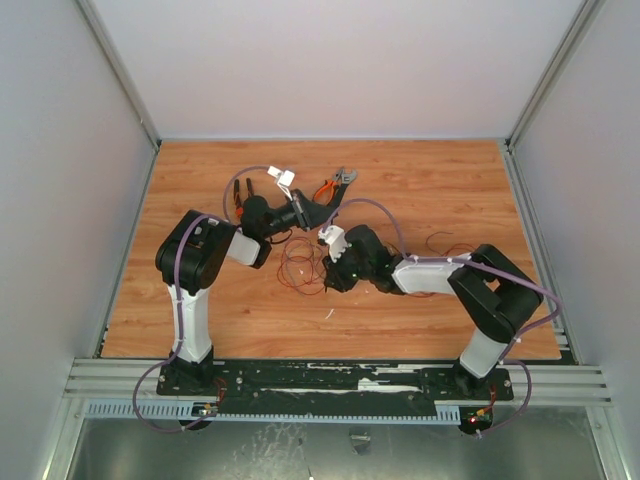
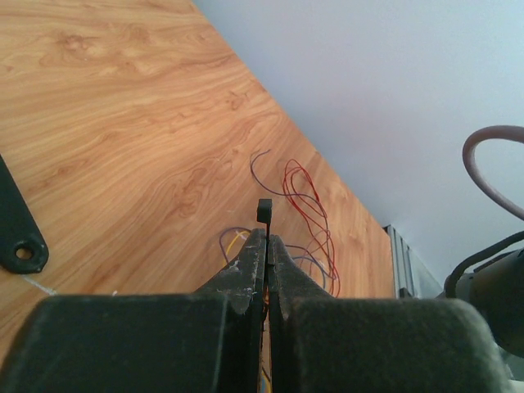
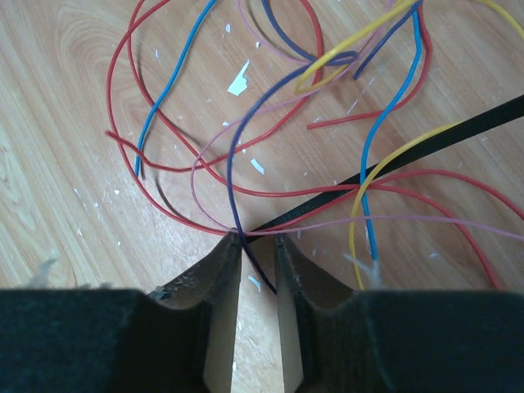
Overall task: Zip-tie the wires
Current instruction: Tie the cable at the center of the board.
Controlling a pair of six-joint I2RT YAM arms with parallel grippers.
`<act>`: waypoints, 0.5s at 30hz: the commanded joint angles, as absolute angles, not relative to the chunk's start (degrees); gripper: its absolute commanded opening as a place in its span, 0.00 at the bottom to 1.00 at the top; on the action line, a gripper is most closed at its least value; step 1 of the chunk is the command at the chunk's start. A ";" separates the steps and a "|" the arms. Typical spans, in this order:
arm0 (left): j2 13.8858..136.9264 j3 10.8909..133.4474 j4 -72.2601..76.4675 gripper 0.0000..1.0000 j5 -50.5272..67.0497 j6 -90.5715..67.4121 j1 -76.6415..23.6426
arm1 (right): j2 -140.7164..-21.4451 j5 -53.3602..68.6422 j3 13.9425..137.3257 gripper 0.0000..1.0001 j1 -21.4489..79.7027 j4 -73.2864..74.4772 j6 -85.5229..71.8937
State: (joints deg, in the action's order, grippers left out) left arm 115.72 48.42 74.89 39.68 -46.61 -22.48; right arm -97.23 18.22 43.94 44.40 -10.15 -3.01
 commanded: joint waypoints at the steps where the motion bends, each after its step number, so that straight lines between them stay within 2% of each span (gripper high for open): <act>1: 115.34 47.14 77.97 0.00 39.05 -46.79 -22.69 | -98.75 16.21 46.68 0.20 45.02 -9.78 -1.89; 5: 115.39 46.68 78.48 0.00 38.93 -47.02 -22.68 | -99.60 14.94 48.95 0.14 45.02 -8.46 -0.63; 9: 115.48 46.66 78.46 0.00 38.87 -46.91 -22.68 | -99.19 14.96 51.32 0.21 45.02 -5.98 0.35; 15: 115.36 46.19 79.08 0.00 37.93 -47.31 -22.88 | -98.93 14.24 51.84 0.22 44.80 -5.05 0.55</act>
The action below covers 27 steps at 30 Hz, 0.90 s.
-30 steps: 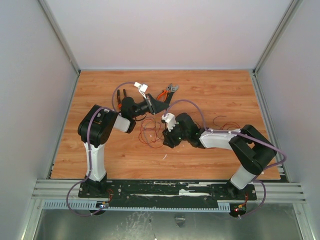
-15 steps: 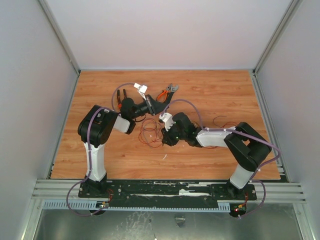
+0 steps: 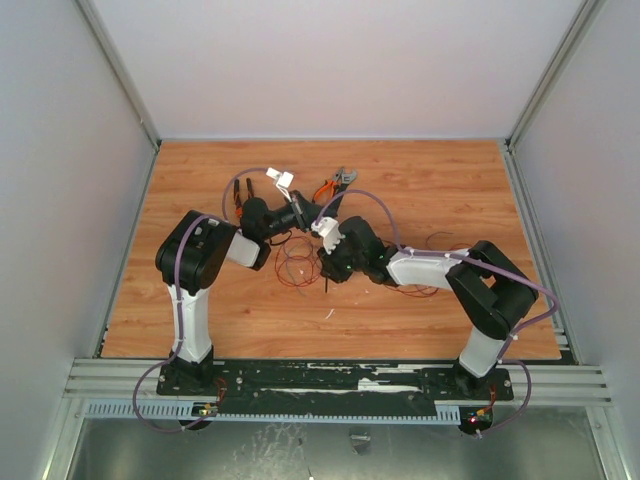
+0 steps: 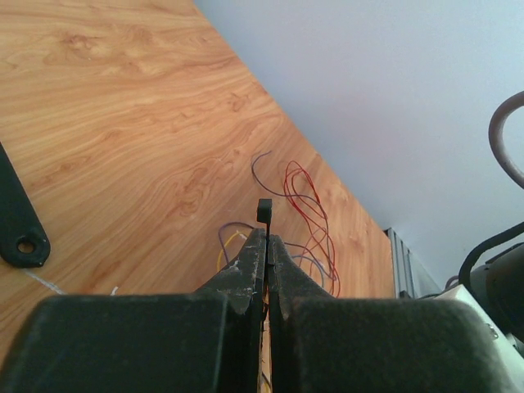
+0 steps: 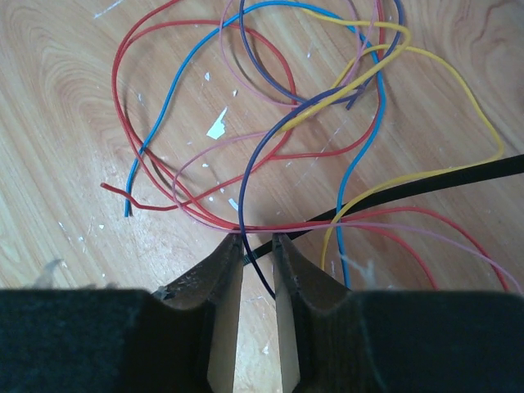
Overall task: Zip-tie the wires
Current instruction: Tie the cable at the center of the board.
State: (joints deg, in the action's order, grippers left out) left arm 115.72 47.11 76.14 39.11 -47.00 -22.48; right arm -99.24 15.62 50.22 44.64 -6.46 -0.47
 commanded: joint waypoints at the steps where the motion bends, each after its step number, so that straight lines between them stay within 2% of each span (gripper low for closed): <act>1: 115.36 45.95 79.50 0.00 37.70 -47.60 -22.98 | -99.46 14.17 52.00 0.22 44.74 -5.27 0.41; 11: 114.24 43.73 80.05 0.00 33.87 -47.86 -24.08 | -103.21 10.50 55.76 0.21 44.08 -9.18 0.40; 27: 112.53 43.17 74.27 0.00 29.85 -47.35 -24.08 | -108.72 1.46 56.80 0.20 43.86 -25.70 -4.59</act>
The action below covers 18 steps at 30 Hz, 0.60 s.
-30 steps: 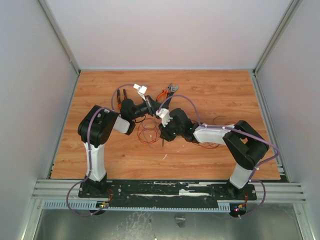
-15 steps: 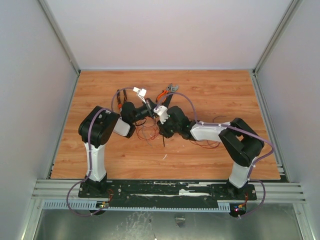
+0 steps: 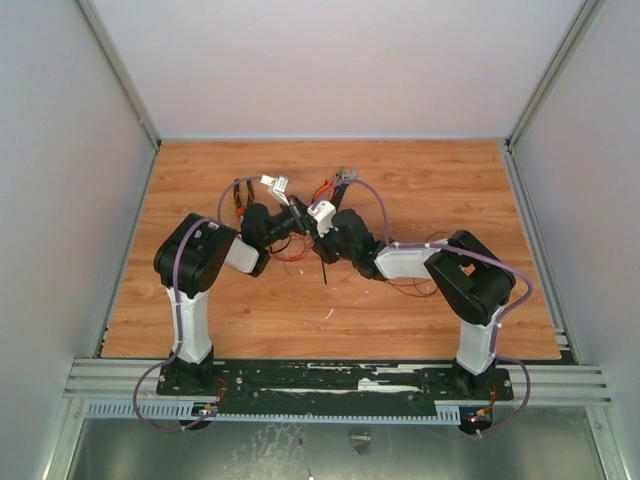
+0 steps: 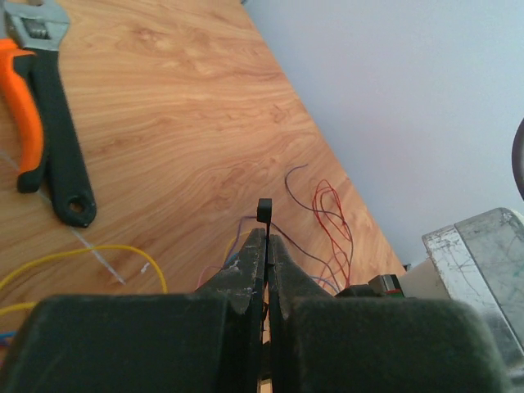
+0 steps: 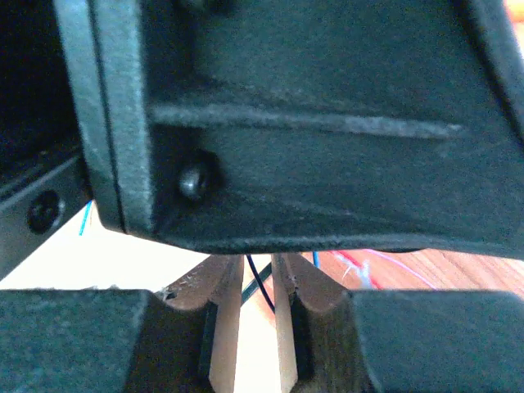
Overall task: Zip-tie the wires
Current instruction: Tie the cable at the center of the board.
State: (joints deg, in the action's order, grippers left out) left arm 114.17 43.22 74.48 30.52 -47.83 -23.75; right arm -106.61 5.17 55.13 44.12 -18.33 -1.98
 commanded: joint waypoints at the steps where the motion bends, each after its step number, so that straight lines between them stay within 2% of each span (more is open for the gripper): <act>1: 112.60 43.18 74.07 0.00 29.85 -47.29 -24.08 | -108.91 1.27 56.58 0.21 43.86 -26.94 -4.84; 10: 113.39 44.19 72.60 0.00 30.13 -47.11 -24.08 | -103.65 9.16 50.31 0.42 43.95 -24.67 -0.89; 18: 114.67 45.41 72.15 0.00 30.83 -47.38 -23.91 | -100.85 12.86 44.13 0.52 44.67 -23.76 -1.54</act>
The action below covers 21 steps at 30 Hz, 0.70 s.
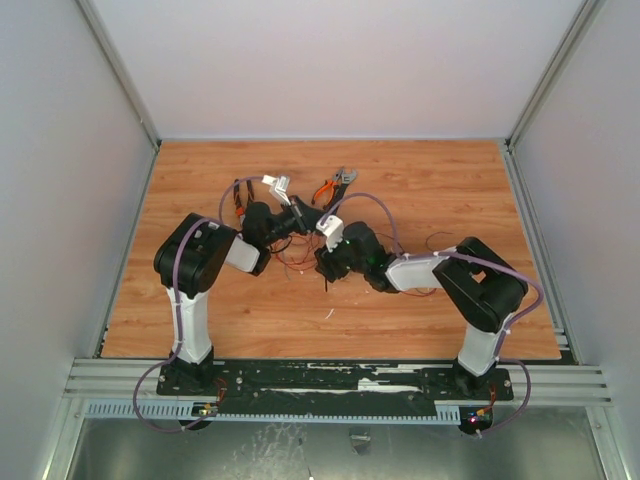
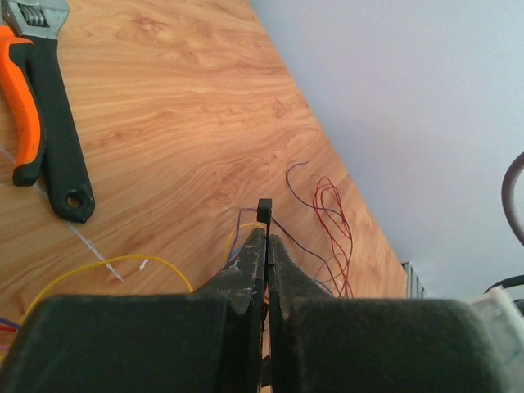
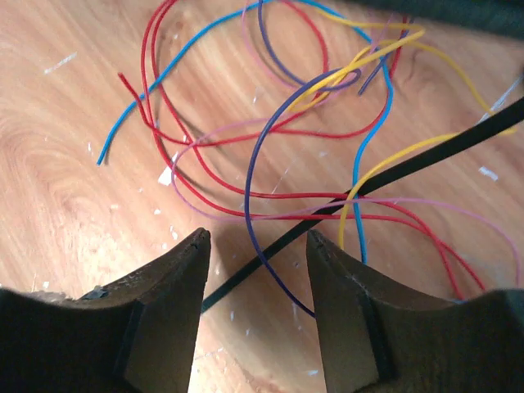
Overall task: Zip-tie the wires
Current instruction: Tie the cable at the center of the board.
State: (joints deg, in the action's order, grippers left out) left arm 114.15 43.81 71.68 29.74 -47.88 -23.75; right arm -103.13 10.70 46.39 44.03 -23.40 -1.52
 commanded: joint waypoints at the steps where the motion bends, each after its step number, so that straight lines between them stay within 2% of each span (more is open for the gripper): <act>1: 114.72 45.56 71.94 0.00 30.85 -47.31 -23.88 | -100.63 12.84 43.71 0.53 44.86 -23.58 -1.76; 7: 114.89 45.87 71.37 0.00 31.07 -47.02 -23.81 | -97.40 12.44 41.56 0.55 45.39 -21.78 -3.41; 15: 115.30 45.88 71.24 0.00 31.90 -47.11 -23.73 | -89.21 15.84 39.10 0.72 45.51 -19.14 -2.46; 21: 115.73 45.88 71.26 0.00 32.23 -47.11 -23.71 | -85.11 12.37 38.95 0.77 44.44 -14.46 -0.29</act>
State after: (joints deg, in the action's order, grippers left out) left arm 114.83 44.71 70.30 31.22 -47.86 -23.75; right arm -88.20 14.37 39.53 44.99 -17.61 -2.09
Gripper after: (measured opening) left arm 0.019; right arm 0.767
